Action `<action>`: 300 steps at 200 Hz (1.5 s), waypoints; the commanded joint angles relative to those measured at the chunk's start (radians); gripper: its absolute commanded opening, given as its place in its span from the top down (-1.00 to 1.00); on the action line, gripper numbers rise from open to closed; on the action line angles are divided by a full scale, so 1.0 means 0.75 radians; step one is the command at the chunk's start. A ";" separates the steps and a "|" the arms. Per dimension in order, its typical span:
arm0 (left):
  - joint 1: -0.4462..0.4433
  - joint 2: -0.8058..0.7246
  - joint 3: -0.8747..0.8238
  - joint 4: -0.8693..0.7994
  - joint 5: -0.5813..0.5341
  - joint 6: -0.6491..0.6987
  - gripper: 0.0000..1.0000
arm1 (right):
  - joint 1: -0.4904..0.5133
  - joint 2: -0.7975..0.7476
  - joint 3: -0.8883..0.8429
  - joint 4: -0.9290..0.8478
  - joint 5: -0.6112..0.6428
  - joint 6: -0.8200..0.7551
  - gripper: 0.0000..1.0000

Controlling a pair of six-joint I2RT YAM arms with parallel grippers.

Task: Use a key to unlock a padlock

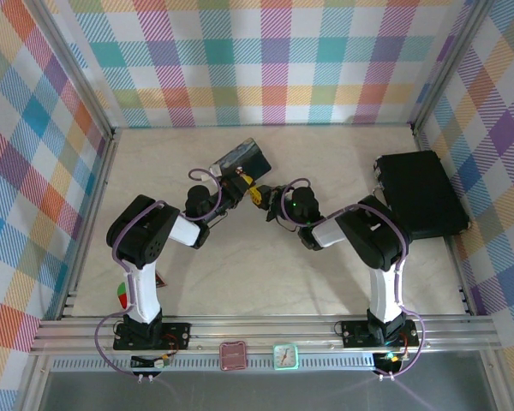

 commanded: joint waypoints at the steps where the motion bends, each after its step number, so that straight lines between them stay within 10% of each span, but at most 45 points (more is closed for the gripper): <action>1: -0.096 0.040 0.009 0.007 0.184 0.082 1.00 | 0.031 -0.016 0.048 0.294 0.131 0.478 1.00; 80: -0.079 -0.085 0.060 -0.299 0.170 0.102 1.00 | -0.147 0.187 0.076 0.292 -0.345 -0.241 0.87; 169: -0.077 -0.078 0.098 -0.327 0.082 0.004 1.00 | -0.251 0.250 -0.056 0.259 -0.491 -0.757 0.06; 300: -0.083 -0.122 0.134 -0.514 0.079 0.053 1.00 | -0.244 0.037 -0.205 0.136 -0.413 -1.071 0.24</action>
